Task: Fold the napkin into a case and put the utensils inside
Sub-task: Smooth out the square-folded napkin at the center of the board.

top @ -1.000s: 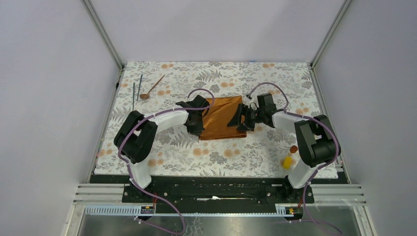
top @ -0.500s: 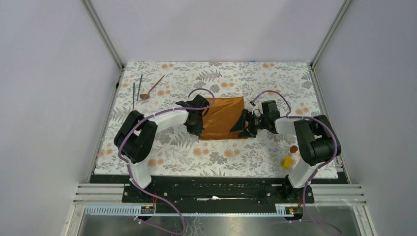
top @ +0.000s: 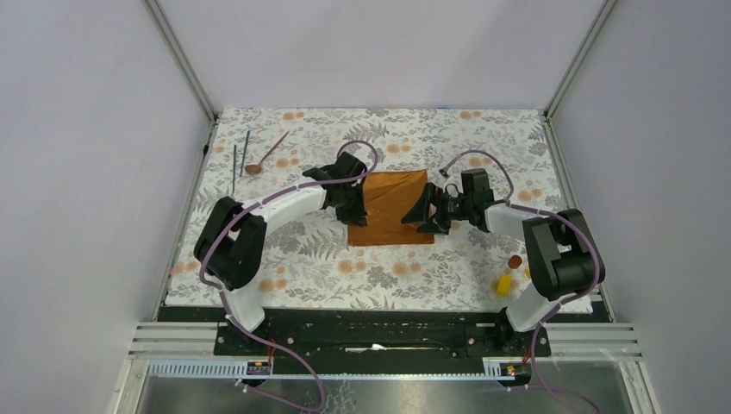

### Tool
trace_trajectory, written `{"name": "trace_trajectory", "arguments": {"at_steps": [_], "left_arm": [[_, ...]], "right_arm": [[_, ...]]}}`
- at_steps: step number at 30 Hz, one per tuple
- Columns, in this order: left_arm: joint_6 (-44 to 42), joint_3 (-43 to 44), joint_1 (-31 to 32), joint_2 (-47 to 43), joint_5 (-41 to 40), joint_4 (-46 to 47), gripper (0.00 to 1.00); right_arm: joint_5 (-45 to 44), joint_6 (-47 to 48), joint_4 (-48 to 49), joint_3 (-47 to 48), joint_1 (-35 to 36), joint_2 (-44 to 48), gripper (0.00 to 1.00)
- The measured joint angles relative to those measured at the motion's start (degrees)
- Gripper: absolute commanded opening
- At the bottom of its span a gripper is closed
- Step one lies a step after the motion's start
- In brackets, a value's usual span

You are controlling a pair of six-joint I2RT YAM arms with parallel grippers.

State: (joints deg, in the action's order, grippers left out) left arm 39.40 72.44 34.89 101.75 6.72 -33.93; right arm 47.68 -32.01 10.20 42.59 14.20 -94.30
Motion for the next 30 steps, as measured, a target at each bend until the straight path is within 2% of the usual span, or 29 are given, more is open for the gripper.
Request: {"name": "trace_trajectory", "arguments": {"at_steps": [6, 12, 16, 21, 23, 26, 30], "left_arm": [[0.92, -8.26, -3.43, 2.78, 1.77, 4.96, 0.1], [1.42, -10.95, -5.29, 1.57, 4.2, 8.22, 0.11], [1.16, -10.91, -5.27, 1.09, 4.24, 8.09, 0.28], [-0.28, -6.25, -5.53, 0.83, 5.31, 3.17, 0.8], [-0.22, -2.73, -6.4, 0.79, 6.75, 3.5, 0.83], [1.6, 1.4, -9.66, 1.2, 11.43, 7.74, 0.78], [5.68, 4.26, -15.54, 6.21, 17.79, 20.52, 0.74]], "right_arm": [[0.02, 0.44, 0.02, -1.27, -1.11, 0.07, 0.98], [-0.28, 2.36, -0.59, -4.66, -3.28, 0.02, 0.97], [-0.81, 3.43, -3.3, -3.67, -3.28, 1.38, 0.99], [-2.01, 3.17, -6.95, 4.63, -3.28, 1.7, 1.0], [-2.29, 2.14, -5.77, 10.51, -3.28, -0.31, 1.0], [-2.47, -1.03, -0.79, 18.1, -3.28, -6.19, 1.0], [-2.45, -6.16, 4.98, 25.33, -3.39, -16.04, 1.0]]}}
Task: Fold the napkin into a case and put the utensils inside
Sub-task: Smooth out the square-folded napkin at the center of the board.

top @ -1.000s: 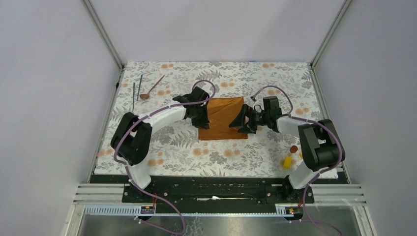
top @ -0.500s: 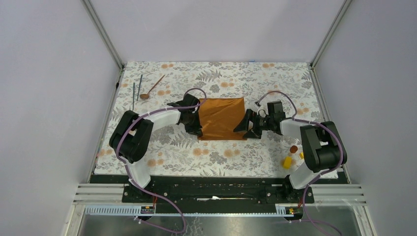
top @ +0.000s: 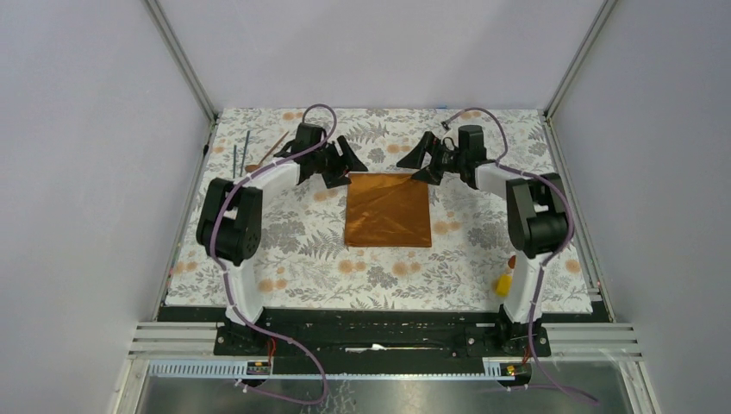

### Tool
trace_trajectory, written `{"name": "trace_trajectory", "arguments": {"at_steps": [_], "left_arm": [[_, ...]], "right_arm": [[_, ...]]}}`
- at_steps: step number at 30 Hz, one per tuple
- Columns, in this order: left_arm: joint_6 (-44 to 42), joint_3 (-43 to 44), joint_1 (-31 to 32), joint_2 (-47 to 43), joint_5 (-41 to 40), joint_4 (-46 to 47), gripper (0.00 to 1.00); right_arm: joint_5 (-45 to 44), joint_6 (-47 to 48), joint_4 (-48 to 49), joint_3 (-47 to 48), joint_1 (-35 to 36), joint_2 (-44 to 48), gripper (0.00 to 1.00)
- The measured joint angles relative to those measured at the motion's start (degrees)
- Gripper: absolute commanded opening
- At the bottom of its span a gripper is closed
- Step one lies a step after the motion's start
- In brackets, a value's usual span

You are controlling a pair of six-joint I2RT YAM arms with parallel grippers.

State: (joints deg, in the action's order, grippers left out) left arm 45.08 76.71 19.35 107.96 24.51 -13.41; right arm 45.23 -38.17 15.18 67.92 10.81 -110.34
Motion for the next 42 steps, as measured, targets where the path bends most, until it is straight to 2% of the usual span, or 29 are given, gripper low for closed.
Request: {"name": "trace_trajectory", "arguments": {"at_steps": [7, 17, 23, 27, 33, 42], "left_arm": [[4.61, 2.32, -2.54, 11.74, 3.74, 11.3, 0.75], [6.64, 4.81, -3.21, 15.23, 4.07, 17.49, 0.76], [7.93, 2.78, -6.08, 16.06, 4.28, 19.67, 0.76], [7.39, 3.56, -6.01, 16.09, 4.02, 18.73, 0.78], [5.31, 8.13, -5.64, 16.0, 2.93, 12.63, 0.81], [7.41, 9.07, -4.39, 15.58, 5.09, 13.33, 0.82]], "right_arm": [[0.42, -3.89, 1.14, 9.09, -0.15, -12.22, 0.99], [2.47, -6.73, 5.86, 9.99, -2.64, -18.12, 0.99], [4.44, -7.06, 7.56, 10.49, -4.5, -19.19, 0.99], [4.57, -6.99, 7.43, 10.75, -4.57, -19.26, 0.99], [4.37, -6.64, 3.65, 10.97, -4.57, -16.94, 1.0], [5.05, -7.8, 5.42, 10.86, -4.59, -13.6, 0.98]]}}
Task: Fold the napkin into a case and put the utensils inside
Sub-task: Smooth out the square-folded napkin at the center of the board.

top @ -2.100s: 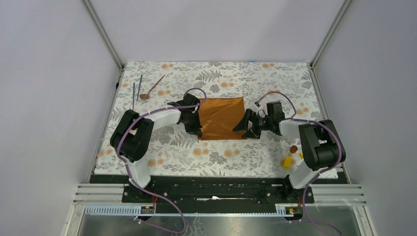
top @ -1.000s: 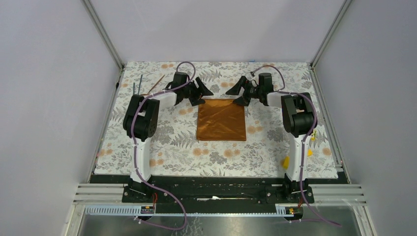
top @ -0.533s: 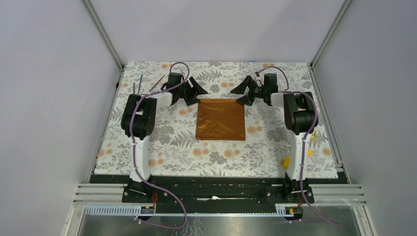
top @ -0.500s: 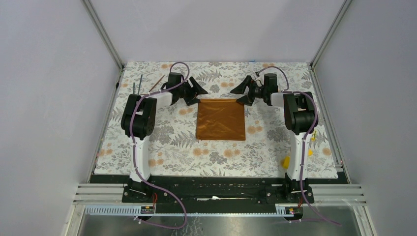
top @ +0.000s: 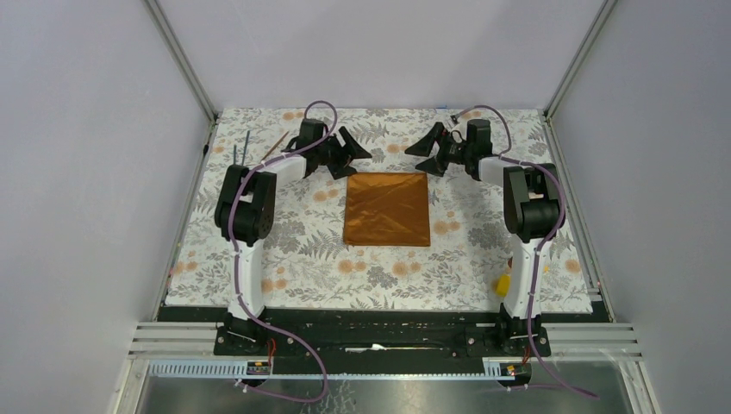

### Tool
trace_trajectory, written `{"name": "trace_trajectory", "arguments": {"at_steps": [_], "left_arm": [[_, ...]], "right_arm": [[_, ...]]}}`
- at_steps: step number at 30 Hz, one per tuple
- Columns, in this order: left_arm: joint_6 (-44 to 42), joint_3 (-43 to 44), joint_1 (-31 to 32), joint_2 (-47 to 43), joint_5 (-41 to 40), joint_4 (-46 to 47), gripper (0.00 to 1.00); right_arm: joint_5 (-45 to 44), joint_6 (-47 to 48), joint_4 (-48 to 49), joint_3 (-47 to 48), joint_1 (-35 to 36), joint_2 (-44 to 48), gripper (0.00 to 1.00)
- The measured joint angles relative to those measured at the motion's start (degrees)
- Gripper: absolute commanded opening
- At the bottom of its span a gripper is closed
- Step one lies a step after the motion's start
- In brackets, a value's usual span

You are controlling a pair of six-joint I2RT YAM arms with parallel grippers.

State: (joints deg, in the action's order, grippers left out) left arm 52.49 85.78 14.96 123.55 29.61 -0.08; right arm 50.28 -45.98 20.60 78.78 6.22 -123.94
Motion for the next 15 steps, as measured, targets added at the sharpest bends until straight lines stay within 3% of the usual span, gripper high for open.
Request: {"name": "trace_trajectory", "arguments": {"at_steps": [11, 15], "left_arm": [[-1.03, 2.25, -1.2, 4.39, -0.13, -0.68, 0.83], [-3.3, 5.4, -1.01, 4.92, -0.79, -5.25, 0.86]], "right_arm": [[1.01, 0.13, 1.49, 0.22, -1.42, -6.36, 0.98], [-0.09, 3.78, -3.82, 2.4, -1.49, -5.97, 1.0]]}}
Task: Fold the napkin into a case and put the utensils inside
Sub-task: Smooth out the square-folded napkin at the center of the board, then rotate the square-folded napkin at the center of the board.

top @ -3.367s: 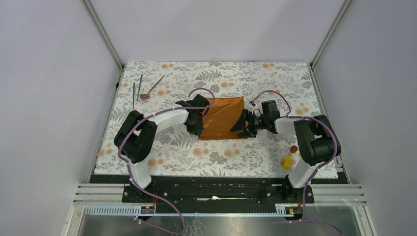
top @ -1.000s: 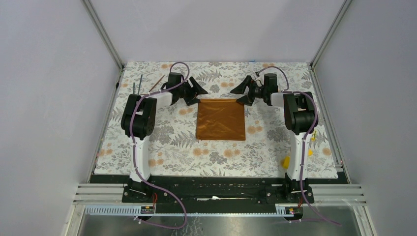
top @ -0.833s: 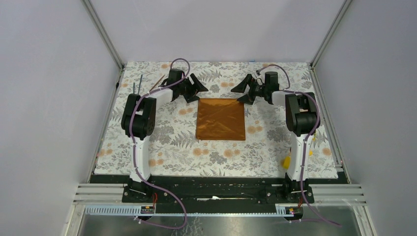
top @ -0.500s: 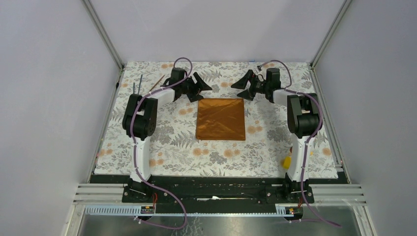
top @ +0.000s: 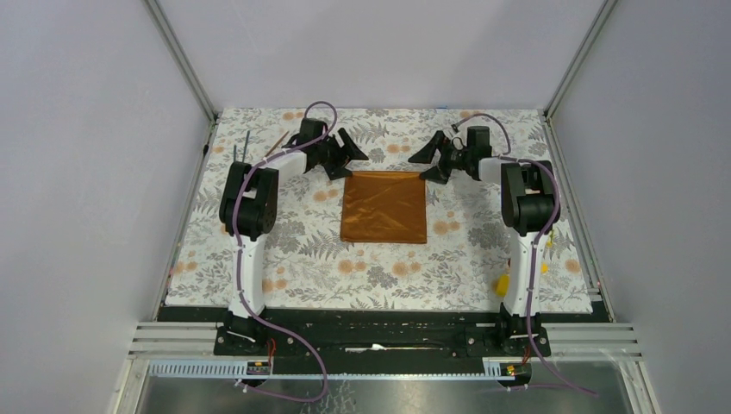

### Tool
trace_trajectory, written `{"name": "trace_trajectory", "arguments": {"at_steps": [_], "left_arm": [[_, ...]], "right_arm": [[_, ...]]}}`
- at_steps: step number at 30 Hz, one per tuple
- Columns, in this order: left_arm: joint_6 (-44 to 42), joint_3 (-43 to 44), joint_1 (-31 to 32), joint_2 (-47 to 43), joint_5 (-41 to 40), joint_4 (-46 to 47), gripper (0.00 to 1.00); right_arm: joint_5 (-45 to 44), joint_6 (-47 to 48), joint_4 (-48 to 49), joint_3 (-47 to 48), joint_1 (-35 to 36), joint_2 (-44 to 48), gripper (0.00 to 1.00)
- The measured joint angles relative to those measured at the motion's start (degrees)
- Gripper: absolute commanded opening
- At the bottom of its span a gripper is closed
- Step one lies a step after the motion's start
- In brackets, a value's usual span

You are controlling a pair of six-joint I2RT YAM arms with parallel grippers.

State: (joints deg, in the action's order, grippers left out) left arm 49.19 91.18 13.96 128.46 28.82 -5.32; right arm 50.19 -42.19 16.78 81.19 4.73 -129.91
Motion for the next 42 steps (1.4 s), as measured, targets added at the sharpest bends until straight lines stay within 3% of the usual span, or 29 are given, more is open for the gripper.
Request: {"name": "trace_trajectory", "arguments": {"at_steps": [5, 10, 14, 17, 22, 25, 27, 30, 42], "left_arm": [[-1.38, 1.88, -0.15, -1.2, 0.74, -5.73, 0.91], [-5.97, 1.55, -0.24, -9.9, -1.07, -16.22, 0.92], [-10.19, -6.75, -0.42, -23.76, -2.84, -18.32, 0.93], [-12.98, -14.93, -0.33, -32.11, -3.52, -19.08, 0.92], [-14.47, -27.19, 0.2, -34.21, -4.79, -18.49, 0.75], [-14.08, -32.48, 1.55, -33.11, -5.92, -18.71, 0.74], [-14.03, -33.48, 2.91, -32.68, -7.17, -18.53, 0.73], [-13.86, -34.29, 4.57, -32.65, -8.31, -16.74, 0.63], [-11.1, -37.9, 8.39, -32.65, -12.74, -13.49, 0.39]], "right_arm": [[-9.07, 8.61, -18.32, 4.26, 1.01, 5.11, 1.0], [-17.07, 14.05, -29.86, 0.33, 1.42, 19.28, 1.0], [-19.28, 16.48, -32.13, -9.77, 2.4, 32.44, 1.0], [-19.82, 18.08, -33.81, -15.41, 4.17, 37.18, 1.0], [-20.68, 19.93, -34.93, -22.25, 7.41, 38.93, 0.95], [-20.63, 19.93, -34.64, -25.4, 7.63, 38.97, 0.94], [-20.63, 19.91, -34.45, -26.4, 7.61, 39.08, 0.94], [-20.61, 19.91, -33.92, -26.75, 7.61, 39.89, 0.94], [-20.33, 19.96, -31.21, -26.75, 7.61, 42.47, 0.92]]}}
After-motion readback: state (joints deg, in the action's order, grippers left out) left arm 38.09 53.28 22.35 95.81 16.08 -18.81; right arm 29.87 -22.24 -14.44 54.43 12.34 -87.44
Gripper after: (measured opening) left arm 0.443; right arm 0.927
